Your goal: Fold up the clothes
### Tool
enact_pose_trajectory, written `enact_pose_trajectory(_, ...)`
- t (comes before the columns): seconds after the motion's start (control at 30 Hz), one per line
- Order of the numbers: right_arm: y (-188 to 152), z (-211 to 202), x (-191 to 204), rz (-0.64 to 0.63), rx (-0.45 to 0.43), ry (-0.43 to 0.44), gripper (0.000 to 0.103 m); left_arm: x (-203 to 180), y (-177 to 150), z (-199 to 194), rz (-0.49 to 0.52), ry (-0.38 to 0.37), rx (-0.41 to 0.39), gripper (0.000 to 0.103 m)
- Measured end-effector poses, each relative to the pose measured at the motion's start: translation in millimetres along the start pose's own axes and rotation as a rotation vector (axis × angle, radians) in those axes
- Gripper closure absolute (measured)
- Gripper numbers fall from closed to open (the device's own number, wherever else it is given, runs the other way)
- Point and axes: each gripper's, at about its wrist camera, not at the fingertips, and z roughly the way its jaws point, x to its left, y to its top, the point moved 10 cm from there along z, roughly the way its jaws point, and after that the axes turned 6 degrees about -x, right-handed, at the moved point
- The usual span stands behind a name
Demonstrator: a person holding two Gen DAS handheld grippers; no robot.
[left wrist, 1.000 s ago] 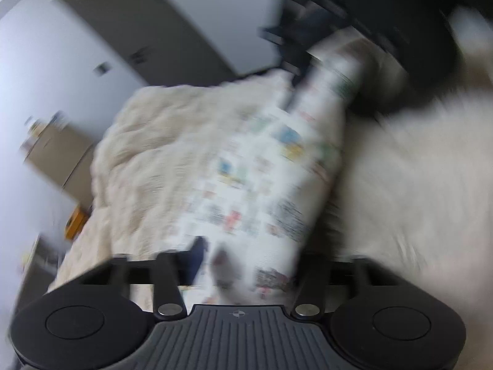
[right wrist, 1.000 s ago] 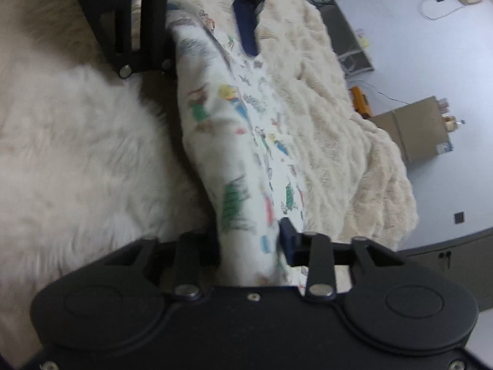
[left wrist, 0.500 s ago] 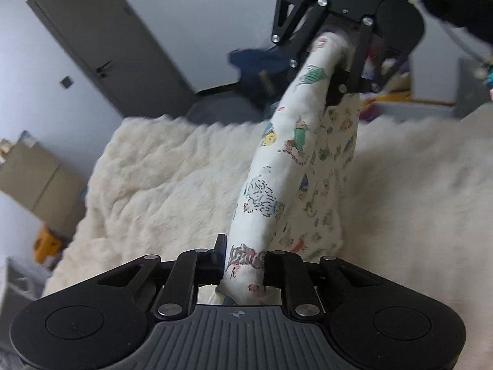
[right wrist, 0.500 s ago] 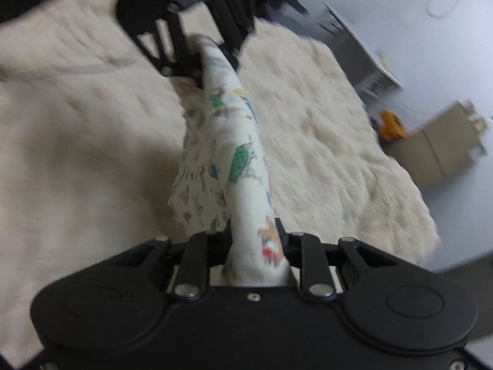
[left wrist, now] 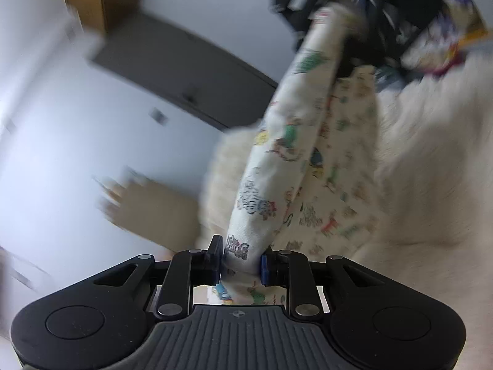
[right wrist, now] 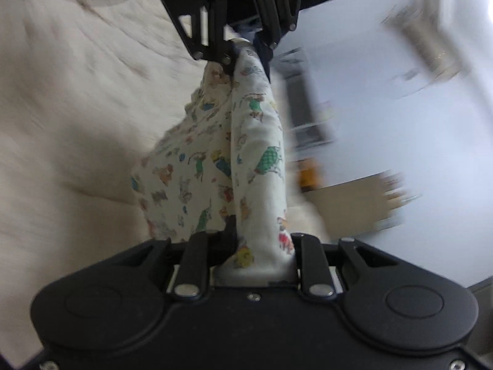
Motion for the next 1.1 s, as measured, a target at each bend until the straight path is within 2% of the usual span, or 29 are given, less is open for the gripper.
enact_pose_trajectory(0.03,-2,1,7,-0.004,-0.001,-0.015,0.08,-21,-4,-2,0.029,0.027,-0.012,0.076)
enact_pose_trajectory(0.07,-12,7,32,-0.012,0.008,-0.036,0.078,-47,-9,-2,0.045,0.037,-0.016,0.076)
enact_pose_trajectory(0.1,-15,9,42,-0.015,0.014,-0.044,0.072,-75,-17,-1,0.039,0.015,-0.003,0.076)
enact_pose_trajectory(0.17,-36,21,103,-0.019,0.072,-0.036,0.064,-132,-32,0,0.011,-0.055,0.041,0.074)
enact_pose_trajectory(0.2,-46,25,135,-0.01,0.1,0.001,0.061,-154,-38,-1,-0.007,-0.081,0.057,0.07)
enact_pose_trajectory(0.23,-51,25,155,0.013,0.114,0.022,0.061,-171,-42,-2,-0.028,-0.102,0.071,0.072)
enact_pose_trajectory(0.27,-55,24,172,0.04,0.124,0.038,0.065,-177,-44,-5,-0.056,-0.09,0.076,0.07)
enact_pose_trajectory(0.3,-57,21,176,0.071,0.13,0.014,0.068,-174,-44,-7,-0.075,-0.069,0.077,0.063)
enact_pose_trajectory(0.33,-58,18,177,0.104,0.135,-0.02,0.065,-169,-42,-10,-0.081,-0.056,0.072,0.051)
enact_pose_trajectory(0.37,-58,15,173,0.147,0.144,-0.036,0.062,-161,-38,-15,-0.084,-0.042,0.064,0.046)
enact_pose_trajectory(0.43,-55,9,162,0.206,0.154,-0.041,0.045,-154,-28,-20,-0.075,-0.068,0.023,0.037)
enact_pose_trajectory(0.47,-51,7,156,0.212,0.15,-0.028,0.042,-153,-21,-21,-0.066,-0.102,0.001,0.037)
enact_pose_trajectory(0.53,-43,13,154,0.153,0.159,0.002,0.039,-154,-17,-12,-0.056,-0.153,0.006,0.037)
enact_pose_trajectory(0.7,-40,37,160,0.031,0.208,0.075,0.041,-164,-15,14,-0.045,-0.256,0.045,0.037)
enact_pose_trajectory(0.77,-39,45,165,0.016,0.226,0.127,0.057,-168,-14,22,-0.037,-0.271,0.047,0.038)
enact_pose_trajectory(0.8,-39,49,168,0.01,0.235,0.153,0.07,-168,-19,26,-0.043,-0.275,0.049,0.039)
enact_pose_trajectory(0.9,-38,54,167,0.025,0.248,0.207,0.076,-170,-29,30,-0.071,-0.297,0.054,0.046)
enact_pose_trajectory(0.93,-38,54,163,0.043,0.25,0.224,0.076,-169,-31,32,-0.088,-0.31,0.058,0.05)
enact_pose_trajectory(1.03,-38,51,154,0.073,0.255,0.249,0.076,-166,-34,41,-0.122,-0.322,0.064,0.052)
enact_pose_trajectory(1.07,-39,52,153,0.069,0.257,0.248,0.075,-166,-35,43,-0.127,-0.325,0.066,0.051)
enact_pose_trajectory(1.1,-40,53,152,0.066,0.26,0.248,0.068,-166,-35,44,-0.129,-0.328,0.067,0.051)
